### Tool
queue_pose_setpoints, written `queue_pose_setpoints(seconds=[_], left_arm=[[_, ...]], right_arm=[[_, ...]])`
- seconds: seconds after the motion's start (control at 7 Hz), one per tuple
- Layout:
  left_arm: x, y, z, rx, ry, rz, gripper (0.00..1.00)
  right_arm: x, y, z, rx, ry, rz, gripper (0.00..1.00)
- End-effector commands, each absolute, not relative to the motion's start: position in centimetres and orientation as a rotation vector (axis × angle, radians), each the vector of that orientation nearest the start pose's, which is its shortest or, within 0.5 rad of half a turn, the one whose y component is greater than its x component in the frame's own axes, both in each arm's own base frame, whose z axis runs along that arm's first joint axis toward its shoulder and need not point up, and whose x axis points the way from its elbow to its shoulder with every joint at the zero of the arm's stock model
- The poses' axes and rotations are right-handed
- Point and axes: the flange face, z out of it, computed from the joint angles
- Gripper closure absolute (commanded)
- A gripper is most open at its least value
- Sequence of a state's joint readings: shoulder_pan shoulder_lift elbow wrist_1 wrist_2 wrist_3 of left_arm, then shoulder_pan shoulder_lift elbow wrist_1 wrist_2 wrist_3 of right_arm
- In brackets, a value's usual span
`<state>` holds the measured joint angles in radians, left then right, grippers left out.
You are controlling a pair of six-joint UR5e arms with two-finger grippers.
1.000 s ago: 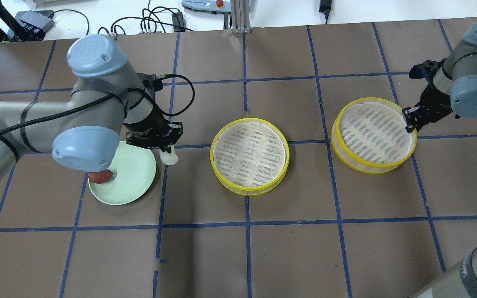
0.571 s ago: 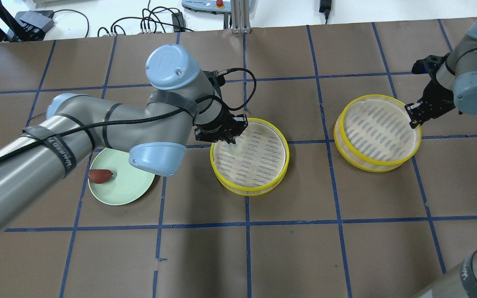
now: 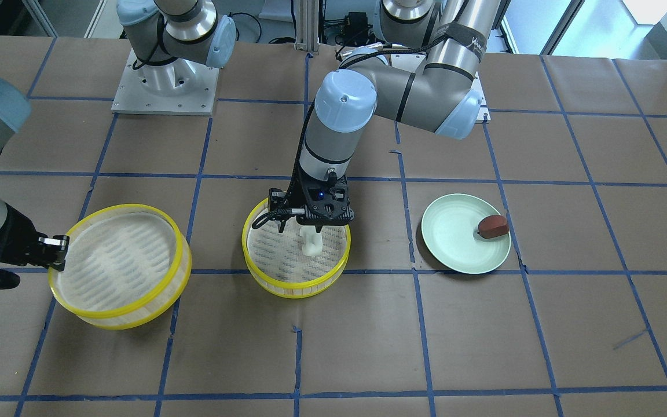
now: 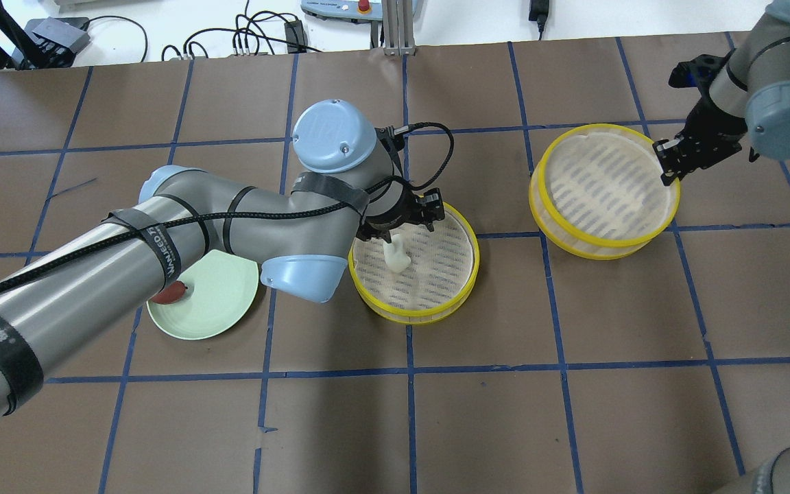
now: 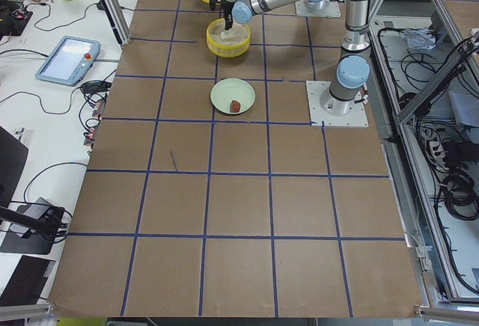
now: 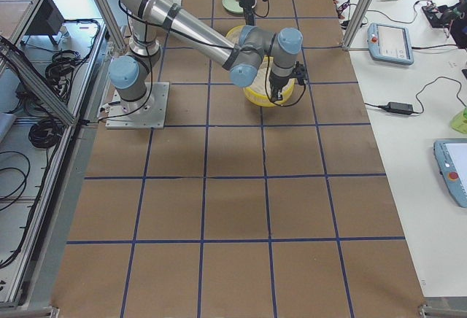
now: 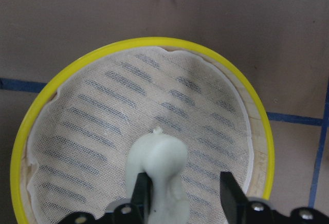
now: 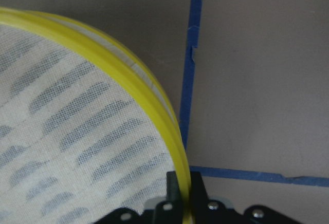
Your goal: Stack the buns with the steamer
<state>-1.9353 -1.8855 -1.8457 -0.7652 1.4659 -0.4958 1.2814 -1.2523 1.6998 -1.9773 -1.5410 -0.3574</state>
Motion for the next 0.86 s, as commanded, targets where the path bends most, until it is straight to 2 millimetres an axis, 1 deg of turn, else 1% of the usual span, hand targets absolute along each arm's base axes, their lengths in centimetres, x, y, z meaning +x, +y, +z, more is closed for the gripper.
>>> queue_pose_setpoints(seconds=[0.0,0.14,0.29,0.43,0.57,0.71], left_arm=[[-32.8,-48.7,26.9,-0.097,3.193,-0.312,0.02],[-32.6,-48.9,27.8,-0.078,3.182,-0.345,0.02],[-30.8,-49.7,28.1,-0.037,3.168,-0.35,0.01],[-26.1,-51.5,28.5,-0.015,3.145,-0.324,0.0],[-21.5,-52.8,30.1,0.073,3.12,-0.316,0.0],[-15.9,-53.1,30.7,0.12,3.102,-0.233,0.0]], right_arm=[[8.0,-59.0,30.1,-0.045,3.116,0.046,0.92],[13.0,-58.1,30.2,-0.021,3.119,0.038,0.92],[17.5,-57.0,30.3,0.048,3.123,0.036,0.92],[19.2,-56.3,29.9,0.034,3.125,0.053,0.92],[19.9,-56.0,30.0,0.025,3.13,0.058,0.92],[21.2,-55.5,30.0,0.027,3.132,0.058,0.92]])
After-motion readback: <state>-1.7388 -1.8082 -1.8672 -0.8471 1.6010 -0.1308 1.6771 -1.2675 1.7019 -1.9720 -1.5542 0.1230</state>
